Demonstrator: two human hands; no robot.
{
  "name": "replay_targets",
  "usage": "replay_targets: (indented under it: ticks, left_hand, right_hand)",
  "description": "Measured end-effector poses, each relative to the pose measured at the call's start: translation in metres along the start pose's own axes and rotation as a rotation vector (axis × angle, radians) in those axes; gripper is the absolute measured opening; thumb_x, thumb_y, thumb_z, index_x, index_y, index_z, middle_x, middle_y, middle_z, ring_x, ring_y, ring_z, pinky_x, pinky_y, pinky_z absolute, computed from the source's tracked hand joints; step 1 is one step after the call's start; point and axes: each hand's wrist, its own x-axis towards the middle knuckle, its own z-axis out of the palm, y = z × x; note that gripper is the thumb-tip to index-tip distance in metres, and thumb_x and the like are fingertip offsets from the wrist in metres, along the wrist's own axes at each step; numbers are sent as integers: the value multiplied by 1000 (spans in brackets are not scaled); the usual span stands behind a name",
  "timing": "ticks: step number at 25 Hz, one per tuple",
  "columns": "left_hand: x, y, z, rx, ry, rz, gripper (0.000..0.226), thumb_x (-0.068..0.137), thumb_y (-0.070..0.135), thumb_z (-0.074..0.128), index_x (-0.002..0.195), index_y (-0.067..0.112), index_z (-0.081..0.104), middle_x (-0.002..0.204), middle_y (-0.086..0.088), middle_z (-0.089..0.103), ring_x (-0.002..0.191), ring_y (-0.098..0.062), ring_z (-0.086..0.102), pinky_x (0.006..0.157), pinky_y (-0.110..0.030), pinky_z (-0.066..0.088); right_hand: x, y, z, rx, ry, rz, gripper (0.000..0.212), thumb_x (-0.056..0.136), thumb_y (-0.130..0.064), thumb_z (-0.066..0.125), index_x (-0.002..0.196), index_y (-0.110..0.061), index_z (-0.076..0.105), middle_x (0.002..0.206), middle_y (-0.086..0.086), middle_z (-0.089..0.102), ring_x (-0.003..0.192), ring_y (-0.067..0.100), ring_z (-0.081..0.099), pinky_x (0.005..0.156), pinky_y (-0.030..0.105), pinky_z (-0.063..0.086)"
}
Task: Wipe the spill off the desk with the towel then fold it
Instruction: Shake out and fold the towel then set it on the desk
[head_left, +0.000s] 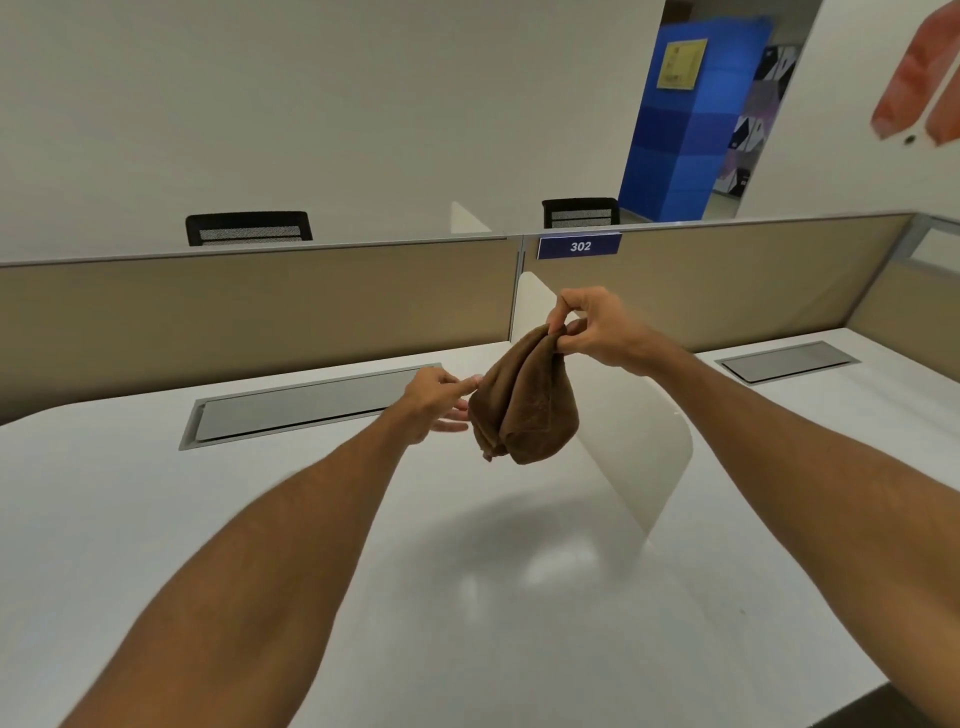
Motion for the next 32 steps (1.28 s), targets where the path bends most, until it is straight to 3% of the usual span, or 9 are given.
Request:
replay_targets:
  ticks: [3, 7, 12, 14, 18, 24, 25, 28, 32]
  left_hand:
    - [9, 2, 5, -93, -59, -155, 42, 95, 42, 56, 114, 4, 58, 101, -17, 68, 94, -31, 69, 75, -42, 59]
    - [11, 12, 4, -370, -84, -277, 27, 84, 21, 74, 105, 8, 62, 99, -11, 68, 88, -25, 67, 70, -39, 56]
    - [10, 20, 1, -804, -23, -339, 53, 73, -5, 77, 119, 6, 53, 111, -8, 55, 96, -25, 65, 74, -46, 54]
    - [10, 21, 7, -891, 4, -261, 55, 78, -10, 71, 127, 5, 51, 122, -12, 51, 101, -26, 63, 71, -42, 57]
    - [13, 20, 7, -907, 156, 22, 47, 78, -21, 63, 118, 2, 56, 94, -14, 61, 73, -22, 69, 57, -28, 60]
    - [5, 12, 8, -126, 36, 251, 15, 79, -5, 66, 85, 8, 71, 118, -7, 62, 121, -33, 55, 104, -51, 46]
    - [1, 12, 10, -67, 0, 289, 8, 80, 9, 69, 87, 6, 71, 116, -8, 64, 118, -31, 58, 102, -49, 47]
    - [-4, 15, 18, 163, -60, 342, 51, 66, 40, 85, 99, 8, 62, 101, -7, 67, 94, -25, 66, 76, -32, 57]
    - [-1, 23, 14, 373, 53, 402, 26, 77, 1, 73, 93, 5, 54, 94, -15, 63, 93, -33, 67, 71, -35, 60]
  right_hand:
    - [7, 3, 1, -9, -19, 0, 11, 83, 4, 68, 88, -3, 62, 89, 12, 66, 84, 31, 69, 78, 38, 61]
    - [10, 10, -1, -15, -13, 8, 12, 83, 4, 68, 87, -5, 62, 88, 8, 65, 84, 30, 70, 79, 38, 61]
    - [9, 13, 0, -1, -4, 22, 12, 83, 4, 68, 88, -5, 62, 90, 10, 66, 83, 28, 70, 79, 37, 61]
    - [8, 13, 1, 4, 0, 20, 12, 83, 4, 68, 88, -5, 62, 91, 10, 66, 84, 29, 70, 78, 36, 61]
    - [8, 11, -2, -113, 1, 46, 15, 83, 4, 67, 86, -11, 65, 94, 5, 64, 83, 27, 67, 76, 32, 60]
    - [16, 0, 8, -375, 10, 67, 15, 82, -12, 72, 96, -6, 75, 88, 6, 70, 68, 10, 58, 57, 11, 43]
    - [18, -3, 12, -410, 6, 77, 18, 82, -13, 73, 98, -5, 74, 87, 7, 70, 66, 10, 58, 55, 10, 42]
    - [25, -10, 19, -426, 27, 105, 21, 81, -16, 75, 97, -3, 74, 81, 6, 68, 60, 10, 60, 51, 11, 44]
    - [27, -13, 20, -420, 29, 118, 18, 80, -16, 76, 94, -6, 74, 81, 6, 68, 63, 11, 62, 53, 15, 48]
